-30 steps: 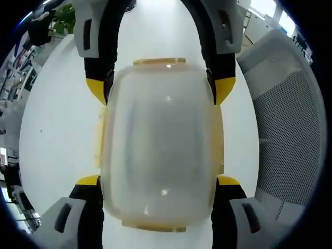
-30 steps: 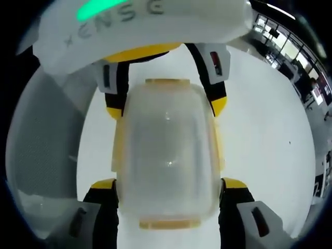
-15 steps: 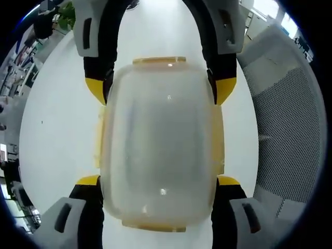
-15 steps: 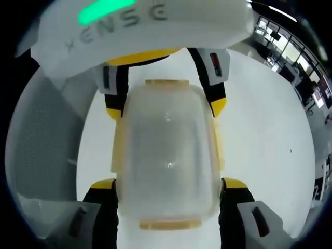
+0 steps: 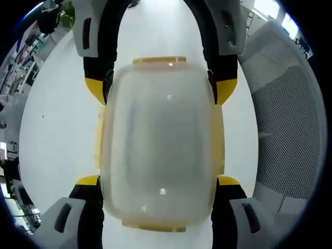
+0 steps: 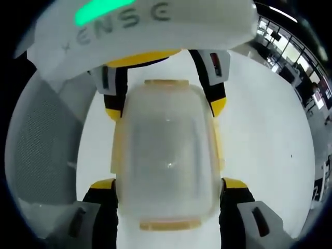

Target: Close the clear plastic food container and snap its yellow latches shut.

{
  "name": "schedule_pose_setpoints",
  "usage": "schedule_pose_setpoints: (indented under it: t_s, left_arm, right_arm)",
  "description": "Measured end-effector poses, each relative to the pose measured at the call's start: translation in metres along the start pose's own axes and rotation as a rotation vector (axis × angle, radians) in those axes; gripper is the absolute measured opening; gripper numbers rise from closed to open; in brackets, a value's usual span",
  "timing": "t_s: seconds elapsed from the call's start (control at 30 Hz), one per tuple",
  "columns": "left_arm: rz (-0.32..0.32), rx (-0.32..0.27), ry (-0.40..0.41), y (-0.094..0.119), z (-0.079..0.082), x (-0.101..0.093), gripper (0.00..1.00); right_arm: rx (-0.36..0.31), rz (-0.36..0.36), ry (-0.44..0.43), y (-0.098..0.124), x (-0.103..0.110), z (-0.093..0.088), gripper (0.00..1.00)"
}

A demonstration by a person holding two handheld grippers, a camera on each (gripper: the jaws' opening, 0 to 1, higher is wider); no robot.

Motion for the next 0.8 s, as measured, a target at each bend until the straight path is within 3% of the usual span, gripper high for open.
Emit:
schedule_pose_setpoints:
  t_s: [0.23,0.8]
  left_arm:
    - [-0.006,0.02,-0.026,0.0013,-0.0105,0.0029,0.87]
    - [-0.009,-0.003,-0.023,0.0012,-0.0097,0.0031,0.87]
  right_arm:
    - [-0.023,-0.009,-0.021,-0.0036,-0.0005,0.0079,0.81]
    - [-0.029,0.0,-0.018,-0.0031,-0.0003,0.008,0.81]
Point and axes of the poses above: the point that each gripper's makers call its tool centre point, and the gripper's own axes: y roughly backward along the fingers, x roughly to its left, z roughly out of its top, the point moved 4 cm from there along y, roughly backward along the fingers, and after that the axes turned 6 degrees about -y, right-handed, at the moved point
